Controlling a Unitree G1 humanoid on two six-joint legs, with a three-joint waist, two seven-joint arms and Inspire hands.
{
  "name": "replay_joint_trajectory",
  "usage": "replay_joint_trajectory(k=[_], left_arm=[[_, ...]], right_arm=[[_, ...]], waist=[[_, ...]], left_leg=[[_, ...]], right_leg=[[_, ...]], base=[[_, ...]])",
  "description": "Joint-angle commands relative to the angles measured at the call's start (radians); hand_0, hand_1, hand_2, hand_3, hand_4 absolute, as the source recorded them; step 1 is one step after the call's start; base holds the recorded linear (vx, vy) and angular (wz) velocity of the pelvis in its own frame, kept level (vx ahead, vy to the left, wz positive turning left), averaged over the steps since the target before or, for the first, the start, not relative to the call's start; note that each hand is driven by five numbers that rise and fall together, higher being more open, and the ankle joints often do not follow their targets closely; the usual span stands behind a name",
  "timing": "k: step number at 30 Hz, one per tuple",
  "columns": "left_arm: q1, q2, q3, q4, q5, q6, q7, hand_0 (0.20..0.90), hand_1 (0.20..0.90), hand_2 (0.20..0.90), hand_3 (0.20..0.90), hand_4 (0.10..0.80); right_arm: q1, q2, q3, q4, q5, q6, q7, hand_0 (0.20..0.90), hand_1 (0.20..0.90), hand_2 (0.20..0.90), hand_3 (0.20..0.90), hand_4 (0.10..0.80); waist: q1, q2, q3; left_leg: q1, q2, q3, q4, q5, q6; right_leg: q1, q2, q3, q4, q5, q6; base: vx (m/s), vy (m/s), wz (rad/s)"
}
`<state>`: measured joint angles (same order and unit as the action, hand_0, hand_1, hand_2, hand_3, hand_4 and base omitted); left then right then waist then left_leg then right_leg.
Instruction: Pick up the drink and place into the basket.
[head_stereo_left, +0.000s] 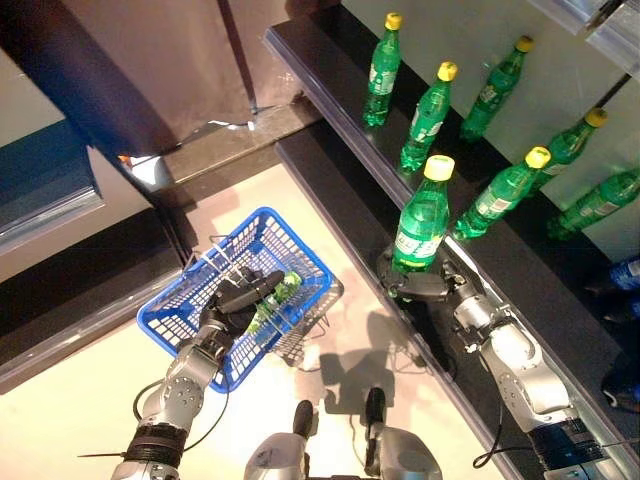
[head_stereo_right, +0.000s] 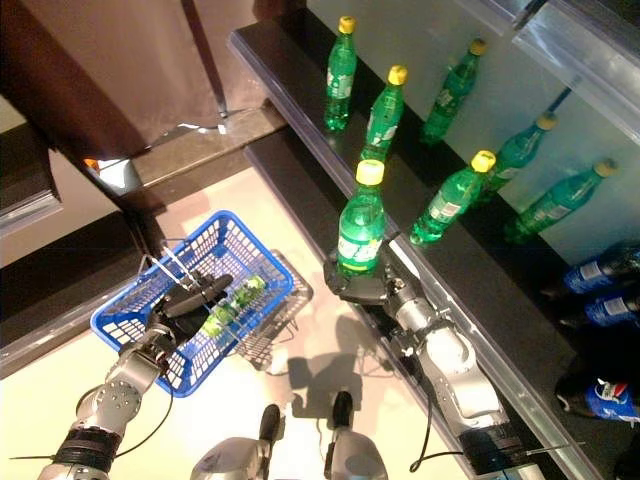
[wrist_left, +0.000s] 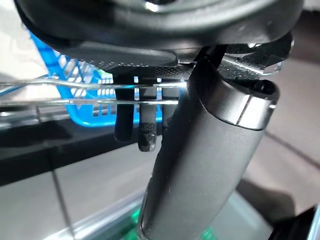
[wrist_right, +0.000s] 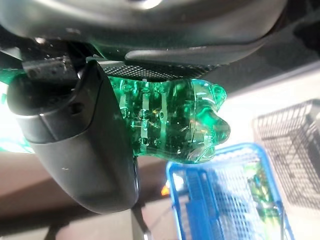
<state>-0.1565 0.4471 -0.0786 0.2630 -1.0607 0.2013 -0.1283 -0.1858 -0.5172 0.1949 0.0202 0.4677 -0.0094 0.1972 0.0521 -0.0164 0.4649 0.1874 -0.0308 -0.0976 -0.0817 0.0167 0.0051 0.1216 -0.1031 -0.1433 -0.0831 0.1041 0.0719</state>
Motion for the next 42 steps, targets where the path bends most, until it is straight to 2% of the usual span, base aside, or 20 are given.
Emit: replay_joint_trajectory(k=[1,6,11,14,16,20,25,33,37,42], left_arm=[[-0.118,0.038,-0.076,-0.196,-0.035,-0.048,-0.221,0.300,0.300,0.300,0.200,0.100],[-0.196,0.099,-0.175,-0.273,-0.096,0.067,-0.287,0.300,0.300,0.300,0.200,0.100],[-0.286,0.090,-0.256,-0.324,-0.194,0.125,-0.308,0.300,0.300,0.300,0.200,0.100],[-0.329,0.051,-0.287,-0.355,-0.233,0.110,-0.296,0.300,0.300,0.300,0.200,0.100],[-0.368,0.018,-0.305,-0.393,-0.226,0.067,-0.264,0.300,0.300,0.300,0.200,0.100],[-0.417,-0.043,-0.309,-0.435,-0.213,0.028,-0.201,0.300,0.300,0.300,0.200,0.100],[-0.467,-0.048,-0.309,-0.446,-0.092,-0.066,-0.127,0.300,0.300,0.300,0.200,0.100],[-0.493,-0.074,-0.293,-0.468,-0.124,-0.054,-0.087,0.300,0.300,0.300,0.200,0.100],[-0.486,-0.105,-0.299,-0.467,-0.178,-0.027,-0.084,0.300,0.300,0.300,0.200,0.100],[-0.470,-0.130,-0.318,-0.460,-0.216,-0.001,-0.102,0.300,0.300,0.300,0.200,0.100]], right_arm=[[-0.075,-0.029,0.112,-0.077,0.087,-0.077,0.019,0.300,0.300,0.300,0.200,0.100],[-0.176,-0.008,0.224,0.022,0.129,-0.024,-0.014,0.300,0.300,0.300,0.200,0.100],[-0.266,0.083,0.326,0.184,0.161,-0.002,-0.076,0.300,0.300,0.300,0.200,0.100],[-0.295,0.145,0.360,0.282,0.145,-0.010,-0.105,0.300,0.300,0.300,0.200,0.100],[-0.313,0.215,0.385,0.384,0.109,-0.013,-0.143,0.300,0.300,0.300,0.200,0.100],[-0.348,0.292,0.413,0.574,0.035,-0.025,-0.175,0.300,0.300,0.300,0.200,0.100],[-0.355,0.347,0.428,0.740,-0.040,-0.049,-0.203,0.300,0.300,0.300,0.200,0.100],[-0.327,0.394,0.433,0.953,-0.145,-0.102,-0.248,0.300,0.300,0.300,0.200,0.100],[-0.341,0.411,0.430,1.031,-0.174,-0.093,-0.251,0.300,0.300,0.300,0.200,0.100],[-0.376,0.425,0.439,1.035,-0.189,-0.068,-0.273,0.300,0.300,0.300,0.200,0.100]], waist=[[0.014,0.033,-0.376],[0.058,0.035,-0.385],[0.096,0.038,-0.398],[0.113,0.038,-0.405],[0.130,0.038,-0.410],[0.155,0.041,-0.420],[0.175,0.044,-0.429],[0.185,0.055,-0.438],[0.188,0.062,-0.439],[0.194,0.064,-0.437]], left_leg=[[-0.041,-0.047,0.050,-0.006,-0.044,-0.025],[-0.041,-0.051,0.034,-0.006,-0.039,-0.029],[-0.038,-0.053,0.022,-0.006,-0.036,-0.029],[-0.038,-0.054,0.015,-0.006,-0.036,-0.028],[-0.037,-0.056,0.006,-0.006,-0.037,-0.028],[-0.038,-0.058,-0.013,-0.006,-0.037,-0.028],[-0.043,-0.060,-0.030,-0.006,-0.036,-0.029],[-0.053,-0.066,-0.042,-0.006,-0.034,-0.025],[-0.053,-0.070,-0.048,-0.006,-0.034,-0.022],[-0.051,-0.072,-0.052,-0.006,-0.032,-0.021]], right_leg=[[0.021,0.031,-0.004,0.000,-0.084,0.057],[0.035,0.015,-0.064,0.005,-0.084,0.061],[0.044,0.002,-0.109,0.024,-0.092,0.059],[0.048,-0.003,-0.128,0.034,-0.100,0.055],[0.054,-0.007,-0.146,0.040,-0.105,0.052],[0.059,-0.012,-0.166,0.051,-0.115,0.047],[0.063,-0.013,-0.176,0.047,-0.118,0.045],[0.061,-0.014,-0.172,0.039,-0.117,0.043],[0.060,-0.017,-0.171,0.039,-0.113,0.044],[0.062,-0.022,-0.176,0.036,-0.106,0.043]], base=[[-0.003,0.013,0.39],[0.010,-0.002,0.28],[0.041,0.007,0.35],[0.052,0.004,0.55],[0.062,0.009,0.28],[0.052,0.020,0.20],[0.030,0.016,0.18],[0.011,0.011,0.02],[0.012,0.025,0.02],[0.019,0.019,0.07]])
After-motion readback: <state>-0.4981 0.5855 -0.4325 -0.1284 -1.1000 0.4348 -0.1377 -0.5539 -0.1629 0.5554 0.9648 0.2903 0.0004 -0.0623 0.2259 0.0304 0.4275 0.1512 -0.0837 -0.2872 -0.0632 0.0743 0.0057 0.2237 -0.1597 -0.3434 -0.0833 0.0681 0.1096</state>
